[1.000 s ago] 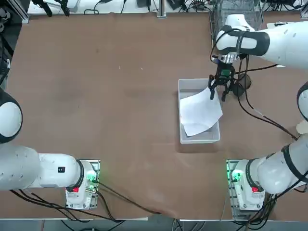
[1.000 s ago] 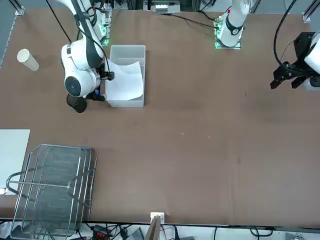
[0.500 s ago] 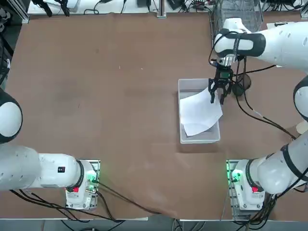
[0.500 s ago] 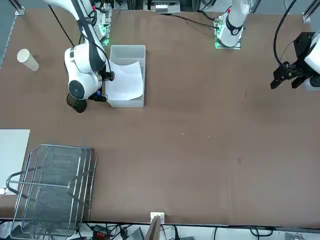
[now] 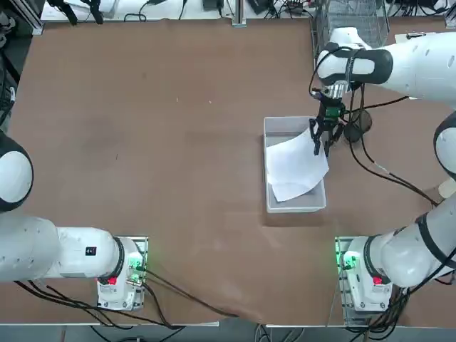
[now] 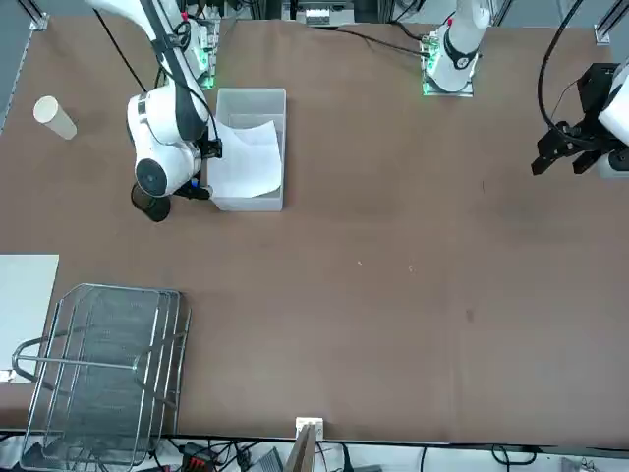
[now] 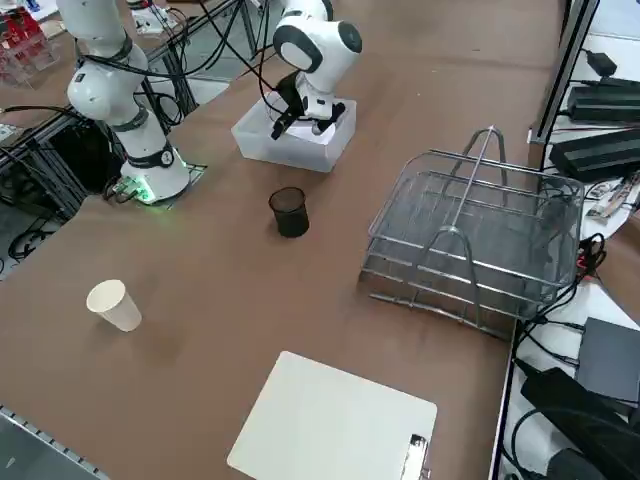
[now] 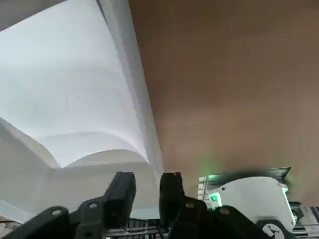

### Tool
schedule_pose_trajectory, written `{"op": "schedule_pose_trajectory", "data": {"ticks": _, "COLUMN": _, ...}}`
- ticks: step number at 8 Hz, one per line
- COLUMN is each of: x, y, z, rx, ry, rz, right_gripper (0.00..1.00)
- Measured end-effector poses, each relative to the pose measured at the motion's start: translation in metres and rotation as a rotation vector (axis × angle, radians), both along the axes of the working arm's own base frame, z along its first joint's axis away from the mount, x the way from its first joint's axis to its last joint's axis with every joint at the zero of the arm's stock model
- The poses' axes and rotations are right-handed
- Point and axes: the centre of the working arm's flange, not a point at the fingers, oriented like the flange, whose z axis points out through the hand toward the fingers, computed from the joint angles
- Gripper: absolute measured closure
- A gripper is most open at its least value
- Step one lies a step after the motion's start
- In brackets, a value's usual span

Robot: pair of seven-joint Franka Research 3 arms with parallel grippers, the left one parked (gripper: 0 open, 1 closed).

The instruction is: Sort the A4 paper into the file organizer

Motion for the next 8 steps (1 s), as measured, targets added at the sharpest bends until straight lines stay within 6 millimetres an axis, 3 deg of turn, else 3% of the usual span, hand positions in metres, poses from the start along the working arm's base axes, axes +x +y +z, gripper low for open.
{"op": "schedule_pose_trajectory", "data": {"ticks": 1, "x": -0.001, "y": 0.0, "z": -0.001, "rx": -0.001, "ry": 0.005, "rz": 0.0, "right_gripper": 0.82}}
{"op": "schedule_pose_trajectory", "data": {"ticks": 2, "x": -0.002, "y": 0.0, "z": -0.001, "rx": -0.003, "ry": 0.016, "rz": 0.002, "right_gripper": 0.86}}
{"op": "schedule_pose_trajectory", "data": {"ticks": 3, "x": -0.003, "y": -0.001, "z": 0.001, "rx": -0.005, "ry": 0.031, "rz": 0.004, "right_gripper": 0.98}}
{"op": "schedule_pose_trajectory", "data": {"ticks": 5, "x": 0.003, "y": -0.003, "z": 0.015, "rx": -0.002, "ry": 0.05, "rz": 0.002, "right_gripper": 0.99}}
{"op": "schedule_pose_trajectory", "data": {"ticks": 6, "x": 0.015, "y": -0.006, "z": 0.034, "rx": 0.007, "ry": 0.042, "rz": -0.004, "right_gripper": 0.99}}
{"op": "schedule_pose_trajectory", "data": {"ticks": 8, "x": 0.052, "y": -0.024, "z": 0.098, "rx": 0.038, "ry": -0.005, "rz": -0.039, "right_gripper": 0.99}}
